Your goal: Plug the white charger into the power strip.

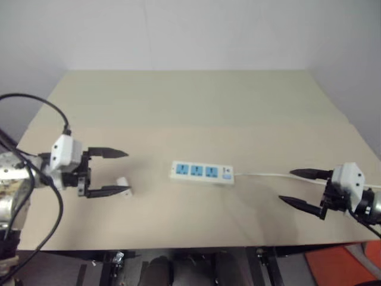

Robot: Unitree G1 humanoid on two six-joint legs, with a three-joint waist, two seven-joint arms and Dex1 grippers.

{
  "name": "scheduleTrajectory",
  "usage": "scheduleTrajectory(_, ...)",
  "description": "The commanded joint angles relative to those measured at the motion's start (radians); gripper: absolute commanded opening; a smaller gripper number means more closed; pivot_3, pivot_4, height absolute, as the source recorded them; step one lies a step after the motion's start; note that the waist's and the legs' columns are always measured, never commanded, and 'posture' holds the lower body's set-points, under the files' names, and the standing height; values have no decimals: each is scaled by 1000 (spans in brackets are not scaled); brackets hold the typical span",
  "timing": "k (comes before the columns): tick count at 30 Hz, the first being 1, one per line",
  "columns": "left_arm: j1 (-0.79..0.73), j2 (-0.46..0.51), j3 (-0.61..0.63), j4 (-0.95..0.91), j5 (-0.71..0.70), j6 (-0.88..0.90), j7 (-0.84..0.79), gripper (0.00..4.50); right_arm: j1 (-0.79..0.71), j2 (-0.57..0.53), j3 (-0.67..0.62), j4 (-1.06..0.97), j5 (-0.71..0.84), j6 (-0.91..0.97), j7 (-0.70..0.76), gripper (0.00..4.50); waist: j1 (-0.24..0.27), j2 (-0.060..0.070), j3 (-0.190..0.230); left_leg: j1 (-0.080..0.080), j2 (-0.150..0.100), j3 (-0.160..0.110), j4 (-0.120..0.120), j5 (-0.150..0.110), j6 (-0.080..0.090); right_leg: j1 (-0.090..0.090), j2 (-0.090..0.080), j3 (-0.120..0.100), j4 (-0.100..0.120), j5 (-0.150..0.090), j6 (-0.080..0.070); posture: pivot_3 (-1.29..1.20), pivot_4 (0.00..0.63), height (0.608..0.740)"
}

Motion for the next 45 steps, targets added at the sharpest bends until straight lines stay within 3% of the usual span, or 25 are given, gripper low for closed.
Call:
scheduleTrajectory(1, -43, 41, 27, 3, -33, 40, -29, 4500, 6, -22, -55, -10, 29, -12, 21, 4456, 0, 0, 0, 0, 0, 0, 0, 0, 0, 0, 0, 0, 0, 0, 0, 0, 150, 740)
scheduleTrajectory(13, -92, 30, -6, 24, -31, 61, -85, 4500, 3, 0, -25, -25, 3, -32, 2, 4456, 0, 0, 0, 0, 0, 0, 0, 0, 0, 0, 0, 0, 0, 0, 0, 0, 150, 740)
scheduleTrajectory(23, -137, 17, -29, 32, 4, 8, -100, 4500, -249, 34, 149, 162, -39, -91, 57, 4456, -2, 0, 0, 0, 0, 1, 0, 0, 0, 0, 0, 0, 0, 0, 0, 0, 150, 740)
scheduleTrajectory(34, -147, -39, -79, -28, 46, -28, -47, 4500, -659, 228, 378, 654, -153, -278, 220, 4456, -9, 0, 0, -1, 0, 1, 0, 0, 0, -2, 0, 1, -1, 0, 0, 0, 150, 740)
scheduleTrajectory(45, -101, -38, -66, -77, 51, -29, -17, 4500, -746, 333, 411, 825, -168, -377, 309, 4456, -14, 0, 0, -2, 0, 1, 0, 0, 0, -2, 0, 1, -1, 0, 0, 0, 150, 740)
